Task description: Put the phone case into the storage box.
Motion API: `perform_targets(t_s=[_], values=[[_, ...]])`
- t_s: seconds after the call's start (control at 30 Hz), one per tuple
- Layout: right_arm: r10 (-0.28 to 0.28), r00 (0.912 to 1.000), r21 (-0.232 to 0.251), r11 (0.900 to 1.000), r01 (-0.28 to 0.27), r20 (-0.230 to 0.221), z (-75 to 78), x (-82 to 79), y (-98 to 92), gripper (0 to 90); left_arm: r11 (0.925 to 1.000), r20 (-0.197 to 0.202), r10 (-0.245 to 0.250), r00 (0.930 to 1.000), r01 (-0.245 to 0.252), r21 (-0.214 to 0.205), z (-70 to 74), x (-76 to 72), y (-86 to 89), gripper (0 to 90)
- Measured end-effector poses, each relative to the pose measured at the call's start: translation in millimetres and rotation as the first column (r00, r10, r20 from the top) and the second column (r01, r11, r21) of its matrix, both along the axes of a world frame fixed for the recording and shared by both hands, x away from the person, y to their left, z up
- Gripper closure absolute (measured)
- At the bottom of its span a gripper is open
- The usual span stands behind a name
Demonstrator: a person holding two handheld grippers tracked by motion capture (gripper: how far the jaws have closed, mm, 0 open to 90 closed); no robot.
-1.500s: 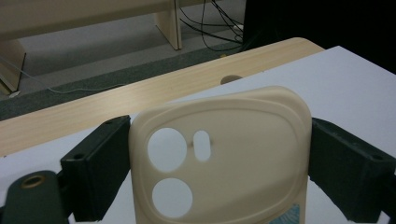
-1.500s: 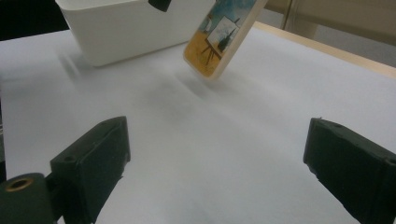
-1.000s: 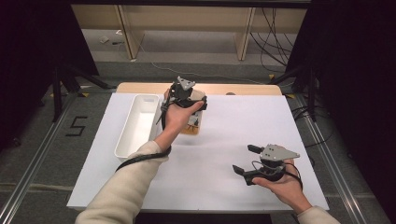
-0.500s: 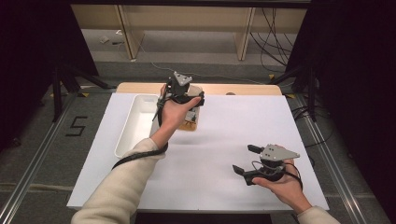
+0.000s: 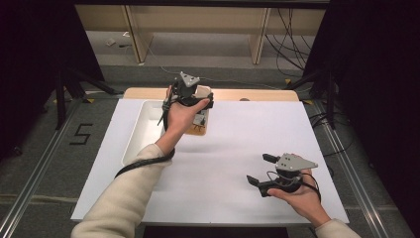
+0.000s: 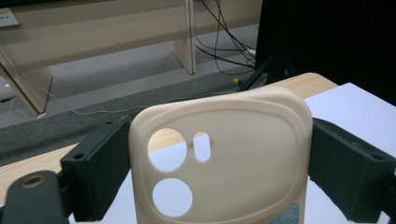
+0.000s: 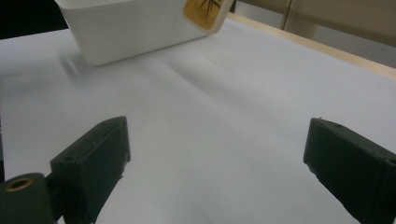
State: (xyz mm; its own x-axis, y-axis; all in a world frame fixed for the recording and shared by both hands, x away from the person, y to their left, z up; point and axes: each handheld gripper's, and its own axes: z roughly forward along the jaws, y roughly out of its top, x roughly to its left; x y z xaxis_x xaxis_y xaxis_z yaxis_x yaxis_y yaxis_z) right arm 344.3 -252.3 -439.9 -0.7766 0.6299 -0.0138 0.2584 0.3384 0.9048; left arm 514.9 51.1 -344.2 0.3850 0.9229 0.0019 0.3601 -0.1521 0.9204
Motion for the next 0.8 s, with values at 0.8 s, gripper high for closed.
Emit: perform_targets(t_s=[0.8], values=[[0.001,1.0000,0.001,1.0000,-0.001,-0.001,-0.3,0.4,-0.3,8.0,0.9997,0.024,0.023,0.9994,-0.023,0.003,16.0,3.6,18.2,11.2]])
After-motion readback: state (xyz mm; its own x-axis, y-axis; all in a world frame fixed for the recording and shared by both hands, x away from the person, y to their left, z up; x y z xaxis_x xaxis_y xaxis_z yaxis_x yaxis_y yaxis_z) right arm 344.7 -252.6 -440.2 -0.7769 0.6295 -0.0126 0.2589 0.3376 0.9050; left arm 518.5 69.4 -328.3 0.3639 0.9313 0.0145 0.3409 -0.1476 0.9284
